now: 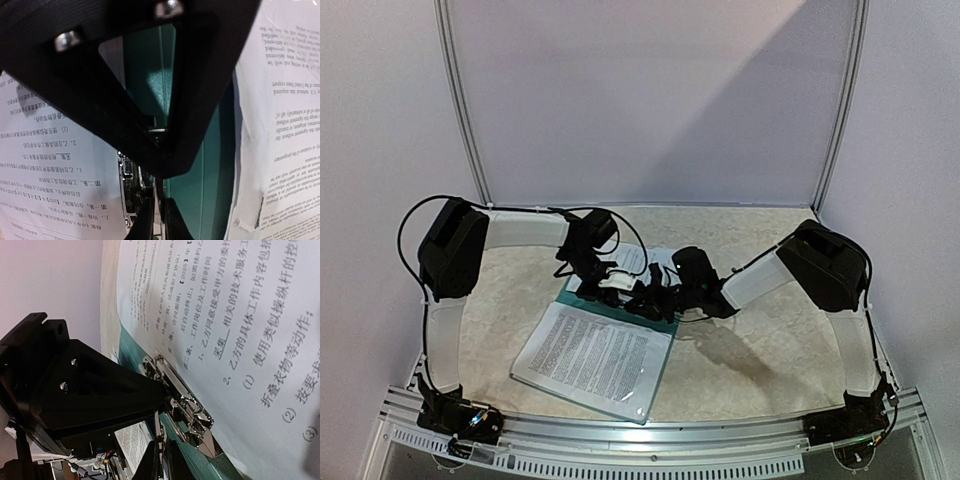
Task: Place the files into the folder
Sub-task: Clamp the file in the folder with some files.
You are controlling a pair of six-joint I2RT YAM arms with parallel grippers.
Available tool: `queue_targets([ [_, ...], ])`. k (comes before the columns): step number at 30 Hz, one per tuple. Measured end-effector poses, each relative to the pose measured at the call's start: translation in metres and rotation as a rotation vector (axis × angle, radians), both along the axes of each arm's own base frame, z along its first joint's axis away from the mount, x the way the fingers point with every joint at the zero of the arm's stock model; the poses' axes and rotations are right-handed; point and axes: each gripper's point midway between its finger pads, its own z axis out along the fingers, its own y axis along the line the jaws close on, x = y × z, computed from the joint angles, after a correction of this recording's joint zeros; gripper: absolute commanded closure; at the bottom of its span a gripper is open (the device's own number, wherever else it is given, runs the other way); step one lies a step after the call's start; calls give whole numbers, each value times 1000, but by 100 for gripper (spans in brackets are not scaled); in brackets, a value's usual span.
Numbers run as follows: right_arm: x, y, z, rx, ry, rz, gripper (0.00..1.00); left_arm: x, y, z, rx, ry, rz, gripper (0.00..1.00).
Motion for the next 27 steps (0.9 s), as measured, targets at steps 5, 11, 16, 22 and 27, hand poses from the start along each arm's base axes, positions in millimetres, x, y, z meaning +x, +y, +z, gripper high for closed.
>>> queue_targets([
  [5,-1,-3,-2,2,6,9,88,-4,-1,-1,22,10,21,100],
  [11,-6,-11,-4,2,14,15,83,-11,-4,-1,75,23,110,100],
  [16,-14,-21,-3,-8,23,13,79,-19,-12,-1,103,66,223,100],
  [22,-23,-31,4,-1,26,7,82,-26,-21,-2,115,112,320,100],
  [27,-22,-29,10,29,27,-3,90,-27,-23,-2,117,128,361,100],
])
